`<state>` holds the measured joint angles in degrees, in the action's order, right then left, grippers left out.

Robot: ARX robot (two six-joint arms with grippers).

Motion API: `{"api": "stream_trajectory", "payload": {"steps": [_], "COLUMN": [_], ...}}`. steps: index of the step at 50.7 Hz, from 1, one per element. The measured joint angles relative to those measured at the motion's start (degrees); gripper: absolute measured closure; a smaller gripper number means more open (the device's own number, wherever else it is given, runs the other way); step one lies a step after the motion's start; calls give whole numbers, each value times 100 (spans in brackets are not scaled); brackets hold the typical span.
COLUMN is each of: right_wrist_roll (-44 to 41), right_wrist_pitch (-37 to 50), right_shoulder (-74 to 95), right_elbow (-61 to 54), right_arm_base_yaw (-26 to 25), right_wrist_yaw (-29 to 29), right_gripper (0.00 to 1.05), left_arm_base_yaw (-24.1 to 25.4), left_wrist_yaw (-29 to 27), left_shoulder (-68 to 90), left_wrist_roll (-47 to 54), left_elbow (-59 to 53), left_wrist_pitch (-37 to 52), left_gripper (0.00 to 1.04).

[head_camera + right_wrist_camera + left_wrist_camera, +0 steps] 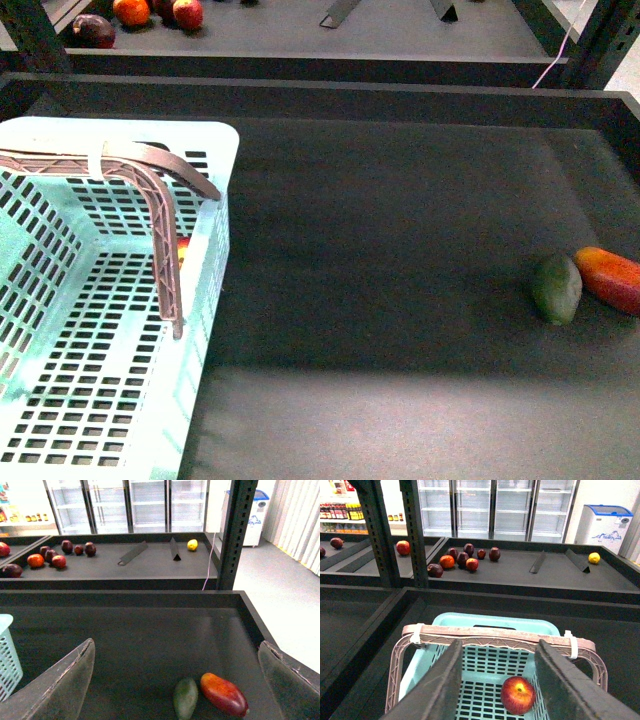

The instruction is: Pick apple with right arm and hold basket with left

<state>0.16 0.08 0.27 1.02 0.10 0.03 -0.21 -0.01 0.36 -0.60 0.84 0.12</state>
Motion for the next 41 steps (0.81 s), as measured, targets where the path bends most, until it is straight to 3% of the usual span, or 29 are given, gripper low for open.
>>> {"api": "stream_trajectory", "payload": {"steps": [7, 15, 41], "right_wrist_roll": [0, 2, 2], "right_wrist_pitch": [0, 0, 0], "right_shoulder": [0, 0, 0], "right_elbow": [0, 0, 0], "right_arm_base_yaw": [0, 0, 0], "right_wrist_yaw": [0, 0, 0], "right_gripper": [9, 9, 9], "left_arm_base_yaw": [0, 0, 0], "left_wrist_yaw": [0, 0, 0], "left_shoulder": [0, 0, 0], "left_wrist_roll": [0, 0, 11], "left_elbow": [0, 0, 0], "left_wrist_pitch": [0, 0, 0], "left_gripper": [29, 6, 7]}}
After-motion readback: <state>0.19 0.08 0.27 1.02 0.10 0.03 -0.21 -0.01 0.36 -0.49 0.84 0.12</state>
